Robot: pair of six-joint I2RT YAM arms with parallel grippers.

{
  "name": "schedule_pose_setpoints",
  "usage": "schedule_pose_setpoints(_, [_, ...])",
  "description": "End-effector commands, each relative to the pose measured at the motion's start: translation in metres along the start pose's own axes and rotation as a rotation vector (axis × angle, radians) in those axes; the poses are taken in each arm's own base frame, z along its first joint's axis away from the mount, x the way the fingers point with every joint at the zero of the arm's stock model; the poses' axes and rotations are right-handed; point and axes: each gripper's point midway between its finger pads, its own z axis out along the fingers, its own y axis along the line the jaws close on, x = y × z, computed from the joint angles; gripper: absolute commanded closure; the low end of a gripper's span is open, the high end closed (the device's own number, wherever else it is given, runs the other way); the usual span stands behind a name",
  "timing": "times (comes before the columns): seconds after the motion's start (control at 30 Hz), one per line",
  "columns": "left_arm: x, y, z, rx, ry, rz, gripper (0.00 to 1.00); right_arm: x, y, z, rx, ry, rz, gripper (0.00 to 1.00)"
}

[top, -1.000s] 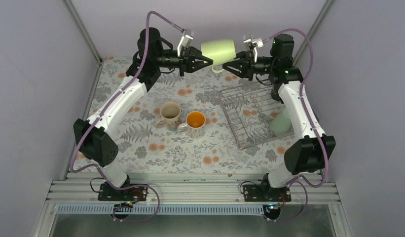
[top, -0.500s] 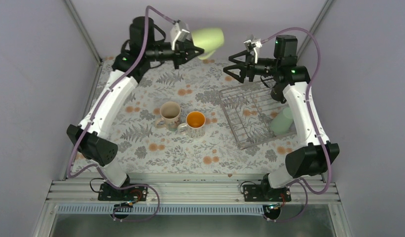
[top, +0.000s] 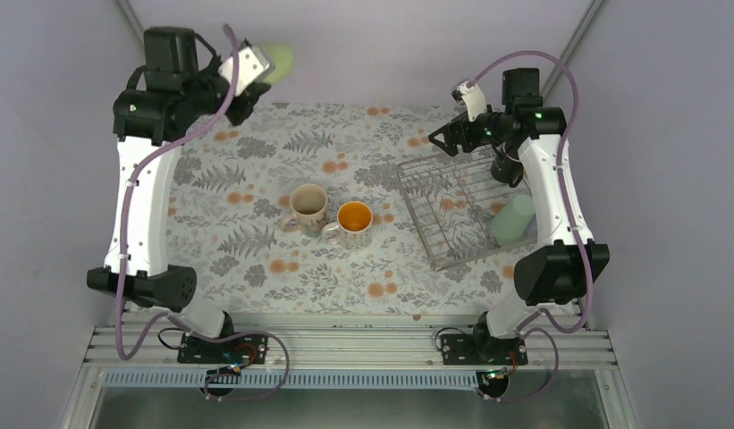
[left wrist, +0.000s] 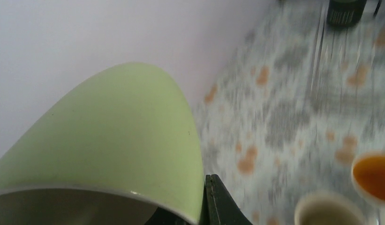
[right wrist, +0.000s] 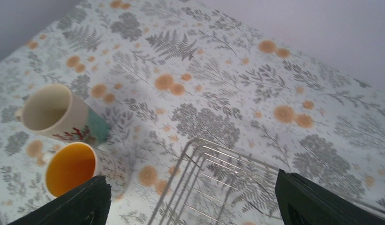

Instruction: Unload the cups from the dish rack

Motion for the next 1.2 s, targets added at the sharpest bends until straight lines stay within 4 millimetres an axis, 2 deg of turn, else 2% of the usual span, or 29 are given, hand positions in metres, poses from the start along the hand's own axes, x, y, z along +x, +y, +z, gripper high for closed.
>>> schedule_pose_setpoints(0.0, [0.1, 0.001, -0.009, -0.032, 0.342, 0.107, 0.97, 0.012, -0.008, -0.011, 0.099, 0.066, -0.043, 0.09])
schedule_pose_setpoints(0.1, [0.15, -0.004, -0.01, -0.026, 0.481, 0.091, 0.98, 0.018, -0.009, -0.017, 0.132, 0.085, -0.055, 0.09])
schedule_pose_setpoints(0.17, [0.177, -0.009, -0.008, -0.017, 0.548, 0.07, 0.98, 0.022, -0.005, -0.021, 0.139, 0.087, -0.067, 0.1])
schedule_pose_setpoints(0.23, [0.195, -0.019, -0.004, 0.014, 0.581, 0.042, 0.98, 0.027, -0.002, -0.026, 0.15, 0.092, -0.078, 0.1])
schedule_pose_setpoints(0.27, [0.202, -0.026, -0.002, 0.041, 0.587, 0.023, 0.98, 0.03, 0.0, -0.028, 0.157, 0.097, -0.083, 0.06])
schedule_pose_setpoints(0.37, [0.215, -0.043, 0.007, 0.109, 0.596, -0.043, 0.98, 0.038, 0.0, -0.035, 0.191, 0.117, -0.096, 0.06])
schedule_pose_setpoints(0.6, [0.258, -0.065, 0.034, 0.236, 0.725, -0.176, 0.98, 0.047, -0.001, -0.055, 0.279, 0.153, -0.136, 0.05])
schedule_pose_setpoints(0.73, [0.281, -0.067, 0.046, 0.221, 0.83, -0.163, 0.98, 0.05, 0.001, -0.065, 0.315, 0.159, -0.157, 0.04])
schedule_pose_setpoints(0.93, [0.298, -0.079, 0.052, 0.253, 0.934, -0.182, 0.98, 0.057, 0.001, -0.073, 0.346, 0.187, -0.174, 0.03])
schedule_pose_setpoints(1.0, [0.304, -0.088, 0.053, 0.281, 0.965, -0.191, 0.98, 0.06, 0.001, -0.073, 0.35, 0.196, -0.177, 0.03])
schedule_pose_setpoints(1.17, [0.323, -0.126, 0.049, 0.375, 1.05, -0.165, 0.98, 0.067, -0.003, -0.075, 0.378, 0.219, -0.184, 0.03])
